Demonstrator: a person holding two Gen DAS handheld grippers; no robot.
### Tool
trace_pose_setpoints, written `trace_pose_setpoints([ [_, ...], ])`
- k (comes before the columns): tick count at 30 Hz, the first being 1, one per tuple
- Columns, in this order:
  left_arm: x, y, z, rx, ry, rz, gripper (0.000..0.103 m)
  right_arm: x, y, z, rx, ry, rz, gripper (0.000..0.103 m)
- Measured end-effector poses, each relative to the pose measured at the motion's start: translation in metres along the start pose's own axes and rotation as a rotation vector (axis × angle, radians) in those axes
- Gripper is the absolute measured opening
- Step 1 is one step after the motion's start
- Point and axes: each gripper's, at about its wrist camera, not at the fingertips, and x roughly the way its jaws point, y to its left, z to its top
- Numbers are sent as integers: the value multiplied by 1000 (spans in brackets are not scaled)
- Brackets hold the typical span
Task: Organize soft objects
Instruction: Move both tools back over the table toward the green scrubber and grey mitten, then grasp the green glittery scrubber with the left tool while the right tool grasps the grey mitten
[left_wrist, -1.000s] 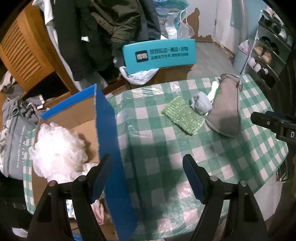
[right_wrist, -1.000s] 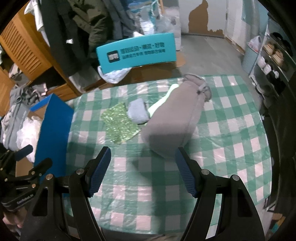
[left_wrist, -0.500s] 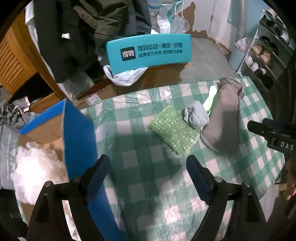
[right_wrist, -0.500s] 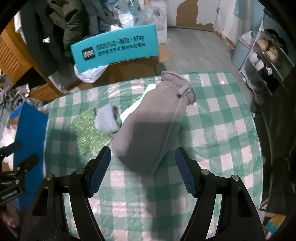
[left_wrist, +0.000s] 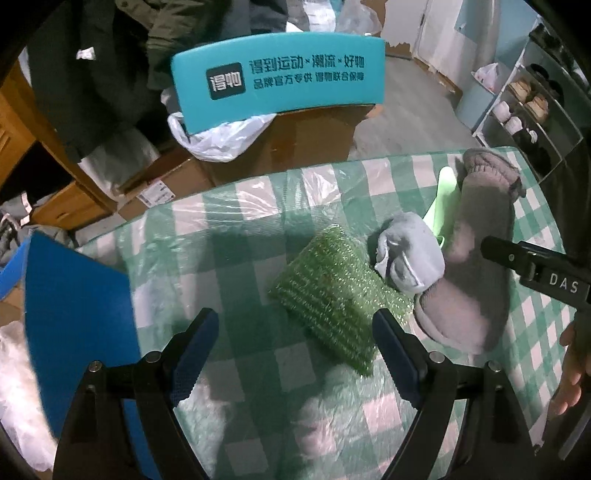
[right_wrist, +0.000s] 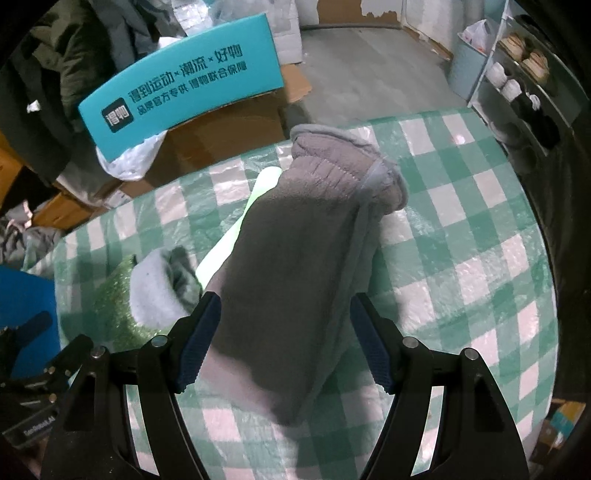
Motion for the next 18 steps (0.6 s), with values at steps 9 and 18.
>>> trace_pose_setpoints([
  [9, 28, -25, 3, 94, 18, 25, 86, 23, 0, -5, -22, 19, -29, 72],
  [18, 47, -34, -8, 132, 57, 16, 82, 30, 4, -21, -115, 40, -45, 45],
])
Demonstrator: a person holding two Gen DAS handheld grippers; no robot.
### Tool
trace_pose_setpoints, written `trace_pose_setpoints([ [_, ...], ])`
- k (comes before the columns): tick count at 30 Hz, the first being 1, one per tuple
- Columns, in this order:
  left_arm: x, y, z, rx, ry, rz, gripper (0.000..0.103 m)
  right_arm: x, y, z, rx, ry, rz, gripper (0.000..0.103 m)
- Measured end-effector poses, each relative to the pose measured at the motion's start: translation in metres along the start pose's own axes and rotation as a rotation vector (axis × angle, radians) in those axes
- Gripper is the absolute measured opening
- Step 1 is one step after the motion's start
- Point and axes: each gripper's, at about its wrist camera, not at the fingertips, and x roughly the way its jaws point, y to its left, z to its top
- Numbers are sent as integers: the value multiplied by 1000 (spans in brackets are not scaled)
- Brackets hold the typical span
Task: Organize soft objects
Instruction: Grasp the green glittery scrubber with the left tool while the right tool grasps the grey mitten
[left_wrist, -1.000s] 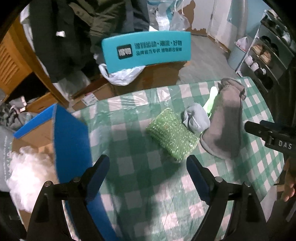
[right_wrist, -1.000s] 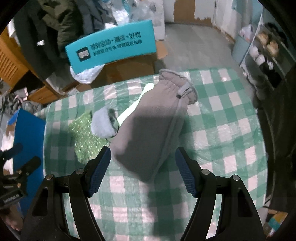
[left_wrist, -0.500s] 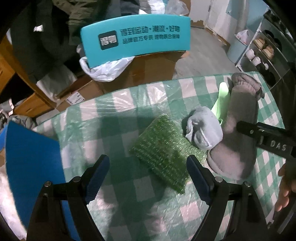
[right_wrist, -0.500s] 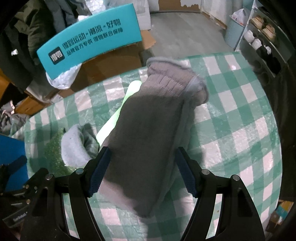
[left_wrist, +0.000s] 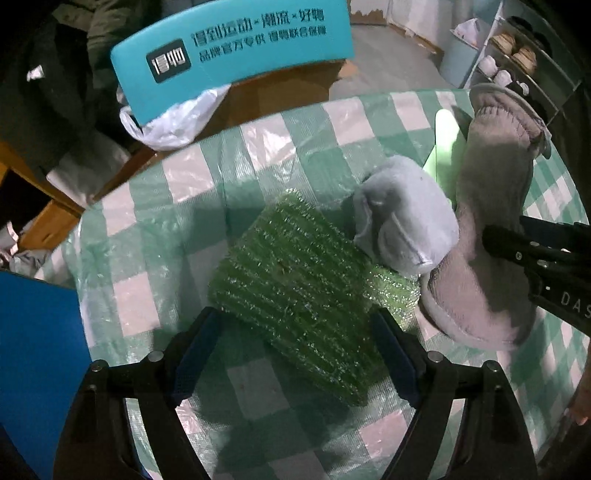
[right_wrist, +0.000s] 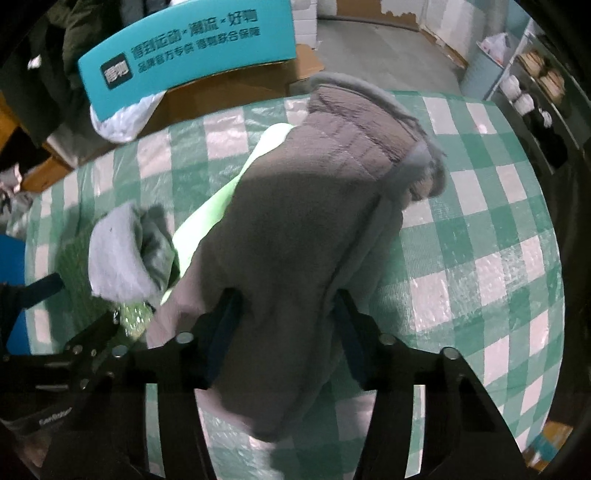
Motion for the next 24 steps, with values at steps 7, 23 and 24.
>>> trace_pose_setpoints([
  [7, -9, -7, -7, 40, -11, -38, 38, -10, 3, -9, -48, 2, 10, 30],
  [23, -32, -23, -63, 53, 43, -43, 20, -32, -6, -62, -71, 54, 115, 7],
  [24, -33, -24, -67, 58, 46, -41, 20, -32, -6, -64, -75, 58, 117, 7],
])
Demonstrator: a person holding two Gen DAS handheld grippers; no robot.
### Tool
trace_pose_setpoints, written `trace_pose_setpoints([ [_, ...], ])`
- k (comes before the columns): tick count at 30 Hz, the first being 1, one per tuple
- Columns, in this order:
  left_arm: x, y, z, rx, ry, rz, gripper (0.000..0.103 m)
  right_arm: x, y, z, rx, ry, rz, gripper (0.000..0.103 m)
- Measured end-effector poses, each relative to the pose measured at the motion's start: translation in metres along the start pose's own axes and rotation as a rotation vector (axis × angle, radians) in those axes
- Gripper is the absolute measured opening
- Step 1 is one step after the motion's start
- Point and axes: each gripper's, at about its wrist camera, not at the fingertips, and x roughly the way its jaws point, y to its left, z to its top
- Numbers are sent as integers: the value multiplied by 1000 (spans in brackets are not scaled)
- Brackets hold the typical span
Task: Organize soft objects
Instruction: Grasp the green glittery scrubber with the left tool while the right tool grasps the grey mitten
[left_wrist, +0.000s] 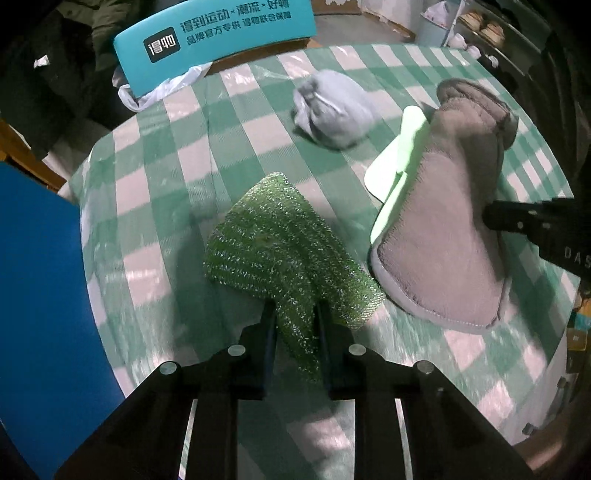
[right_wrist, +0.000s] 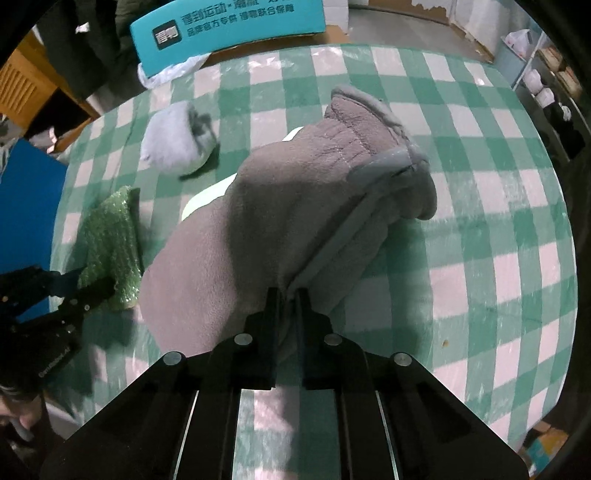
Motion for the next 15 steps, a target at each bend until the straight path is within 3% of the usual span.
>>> trace_pose_setpoints([
  [7, -8, -6, -28, 13, 30, -1, 20, -6, 10, -20, -72, 46, -5, 7],
  [10, -12, -5, -34, 5, 49, 7, 29, -13, 5, -22, -44, 34, 9, 9],
  [15, -21, 2, -33, -28, 17, 27, 56, -27, -11, -22, 82, -13, 44, 55],
])
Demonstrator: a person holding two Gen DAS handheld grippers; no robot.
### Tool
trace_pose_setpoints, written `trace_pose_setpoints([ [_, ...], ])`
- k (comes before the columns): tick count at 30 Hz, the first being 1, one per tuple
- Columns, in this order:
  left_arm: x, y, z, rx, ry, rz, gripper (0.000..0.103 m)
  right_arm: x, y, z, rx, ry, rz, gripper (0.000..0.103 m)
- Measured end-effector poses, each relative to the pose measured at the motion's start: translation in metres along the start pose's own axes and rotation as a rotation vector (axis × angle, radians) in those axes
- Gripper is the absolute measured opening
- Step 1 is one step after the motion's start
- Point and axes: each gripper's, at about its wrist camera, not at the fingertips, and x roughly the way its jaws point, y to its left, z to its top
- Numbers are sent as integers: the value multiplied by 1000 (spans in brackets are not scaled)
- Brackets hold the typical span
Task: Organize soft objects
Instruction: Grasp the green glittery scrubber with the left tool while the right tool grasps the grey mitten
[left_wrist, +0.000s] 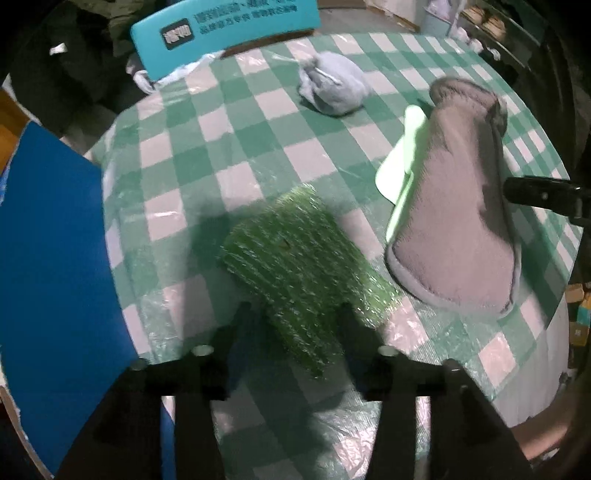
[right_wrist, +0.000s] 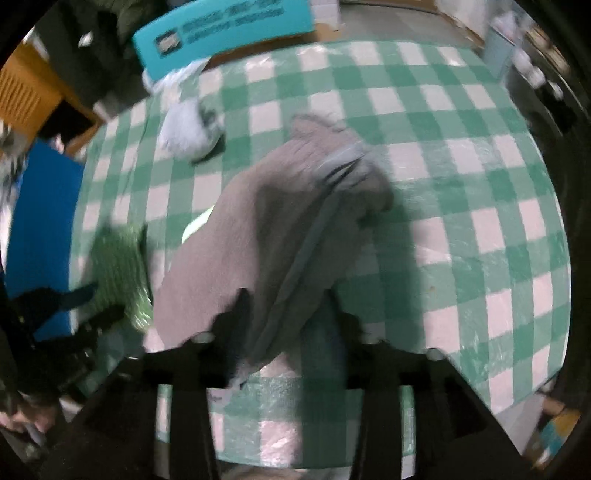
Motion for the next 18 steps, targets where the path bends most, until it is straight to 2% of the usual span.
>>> trace_pose_setpoints([
  [3, -5, 5, 0, -32, -22, -11, 72, -5, -12, 1, 77, -24, 28, 65],
  [5, -6, 10, 1, -53, -37, -28, 80, -4, -16, 3, 127, -27, 37, 66],
  [9, -2, 13, 7, -85, -39, -73, 82, 6, -20, 3, 185, -17, 37, 66],
  [18, 16, 12, 20, -111, -34, -74, 84, 22, -10, 11, 173, -29, 6, 66],
])
